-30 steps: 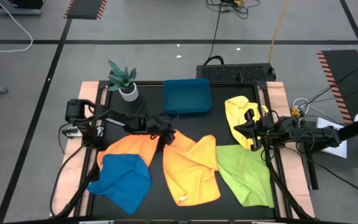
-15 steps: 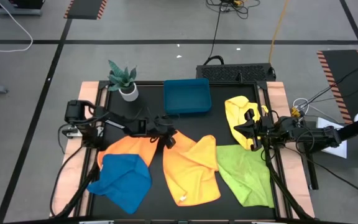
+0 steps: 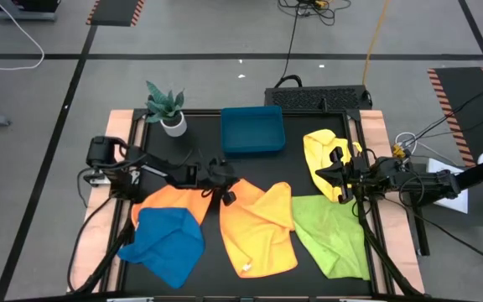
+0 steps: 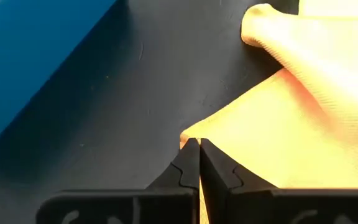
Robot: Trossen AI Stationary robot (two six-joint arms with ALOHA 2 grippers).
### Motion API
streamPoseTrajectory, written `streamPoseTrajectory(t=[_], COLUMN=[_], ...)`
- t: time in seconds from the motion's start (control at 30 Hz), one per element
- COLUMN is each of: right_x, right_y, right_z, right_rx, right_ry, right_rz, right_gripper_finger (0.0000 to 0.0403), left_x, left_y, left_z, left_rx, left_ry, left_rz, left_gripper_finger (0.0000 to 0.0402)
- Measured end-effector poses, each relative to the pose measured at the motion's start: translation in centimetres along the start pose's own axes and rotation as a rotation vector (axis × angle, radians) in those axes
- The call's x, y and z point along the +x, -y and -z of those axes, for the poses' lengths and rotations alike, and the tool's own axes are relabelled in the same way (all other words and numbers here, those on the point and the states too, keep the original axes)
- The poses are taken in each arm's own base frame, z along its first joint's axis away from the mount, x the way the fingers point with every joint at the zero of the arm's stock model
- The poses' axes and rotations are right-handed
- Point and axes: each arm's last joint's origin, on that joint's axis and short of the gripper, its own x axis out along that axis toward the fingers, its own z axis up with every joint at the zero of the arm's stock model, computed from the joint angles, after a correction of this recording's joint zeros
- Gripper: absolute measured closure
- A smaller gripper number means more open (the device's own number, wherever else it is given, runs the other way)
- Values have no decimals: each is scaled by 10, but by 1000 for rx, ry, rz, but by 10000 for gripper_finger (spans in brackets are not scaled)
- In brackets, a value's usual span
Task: Fold microfiber towels
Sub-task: Fold the right orange microfiber towel
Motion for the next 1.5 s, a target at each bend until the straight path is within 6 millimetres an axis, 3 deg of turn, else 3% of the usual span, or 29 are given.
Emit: streamPoseTrajectory(t=[0.23,0.5,0.93,1.37,1.5], right_x=[0,0,1,18,20], right_y=[0,1,1,9,11], right_z=[0,-2,-2,44,62], right_rx=[0,-1,14,109,116], right_ry=[0,21,25,-424,-587], right_rz=[0,25,26,146,179], right_gripper_finger=[403,403,403,402,380], left_x=[-16,-44,-77,-96,-95], left_y=[7,30,68,75,75], left_z=[-13,-25,-21,-27,-27], left_rx=[66,194,414,439,443], left_ry=[82,181,283,351,350], left_rz=[-37,-37,-99,-141,-142], left_gripper_finger=[400,401,401,401,400])
